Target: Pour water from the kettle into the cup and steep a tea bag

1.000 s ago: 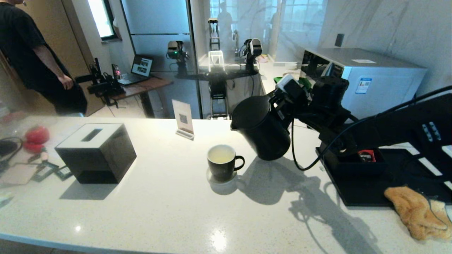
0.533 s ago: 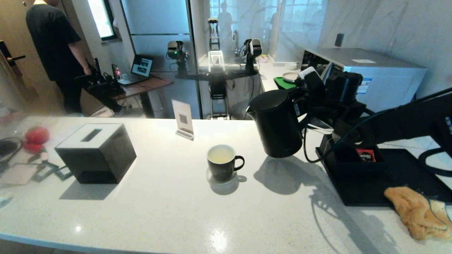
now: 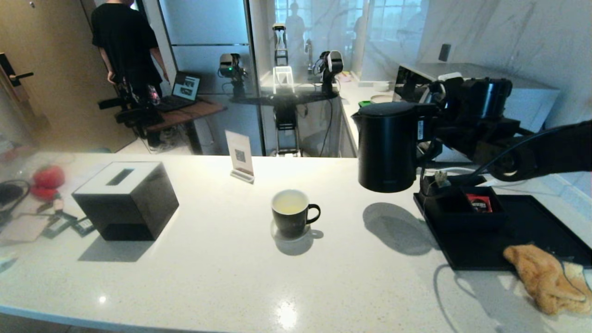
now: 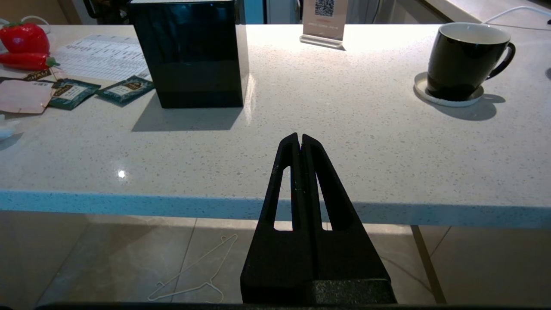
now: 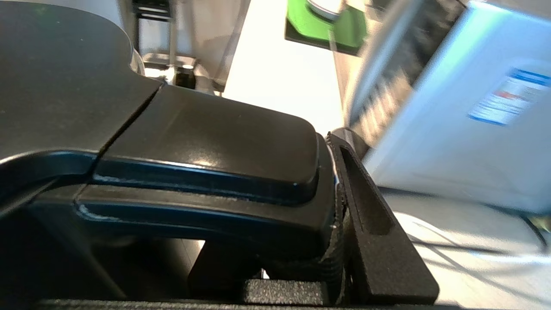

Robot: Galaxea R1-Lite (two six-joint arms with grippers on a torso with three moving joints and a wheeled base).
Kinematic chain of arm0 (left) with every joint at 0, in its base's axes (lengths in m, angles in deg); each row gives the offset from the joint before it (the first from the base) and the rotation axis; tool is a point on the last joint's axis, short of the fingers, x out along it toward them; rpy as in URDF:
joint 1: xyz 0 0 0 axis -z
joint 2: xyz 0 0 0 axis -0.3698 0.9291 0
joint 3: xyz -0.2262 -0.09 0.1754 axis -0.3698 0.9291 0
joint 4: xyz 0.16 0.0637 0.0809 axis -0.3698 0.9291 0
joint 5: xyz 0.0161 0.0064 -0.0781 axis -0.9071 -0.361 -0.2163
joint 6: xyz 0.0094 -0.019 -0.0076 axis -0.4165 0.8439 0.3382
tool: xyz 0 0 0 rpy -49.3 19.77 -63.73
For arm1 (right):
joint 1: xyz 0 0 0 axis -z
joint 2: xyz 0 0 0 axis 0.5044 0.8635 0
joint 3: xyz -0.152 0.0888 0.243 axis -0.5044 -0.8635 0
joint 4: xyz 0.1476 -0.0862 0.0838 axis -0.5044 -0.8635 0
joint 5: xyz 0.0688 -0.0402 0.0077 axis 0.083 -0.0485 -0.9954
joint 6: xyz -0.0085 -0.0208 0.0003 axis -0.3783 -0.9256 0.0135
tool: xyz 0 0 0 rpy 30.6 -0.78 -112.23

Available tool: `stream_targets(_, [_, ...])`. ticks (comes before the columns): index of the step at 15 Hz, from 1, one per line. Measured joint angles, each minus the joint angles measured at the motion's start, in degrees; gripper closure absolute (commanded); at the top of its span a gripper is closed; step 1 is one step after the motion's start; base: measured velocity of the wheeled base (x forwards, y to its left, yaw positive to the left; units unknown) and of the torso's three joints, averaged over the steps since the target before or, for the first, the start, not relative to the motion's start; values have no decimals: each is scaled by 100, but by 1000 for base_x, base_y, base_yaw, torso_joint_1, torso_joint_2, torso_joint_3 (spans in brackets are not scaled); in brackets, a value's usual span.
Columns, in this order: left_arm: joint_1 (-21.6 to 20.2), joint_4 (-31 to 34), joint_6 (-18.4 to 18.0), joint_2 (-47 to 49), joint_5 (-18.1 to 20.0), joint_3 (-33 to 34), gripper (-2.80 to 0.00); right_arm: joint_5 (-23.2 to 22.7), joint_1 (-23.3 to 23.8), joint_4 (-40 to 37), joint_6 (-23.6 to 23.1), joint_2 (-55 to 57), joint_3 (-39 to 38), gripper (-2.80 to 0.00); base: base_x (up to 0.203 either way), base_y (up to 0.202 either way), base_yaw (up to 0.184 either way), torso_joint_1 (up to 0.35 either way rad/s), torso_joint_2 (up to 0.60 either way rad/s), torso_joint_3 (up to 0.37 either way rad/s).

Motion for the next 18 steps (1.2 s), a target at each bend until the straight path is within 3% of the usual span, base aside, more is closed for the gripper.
stream_targets(7, [0,0,-1,0,1,0,0,54,986,67,107,-937,-949,0,0,0,0,0,0,0])
stream_targets(18, [0,2,-1,0,1,0,0,44,3041,207,103,-1677,-1632,0,0,0,0,0,0,0])
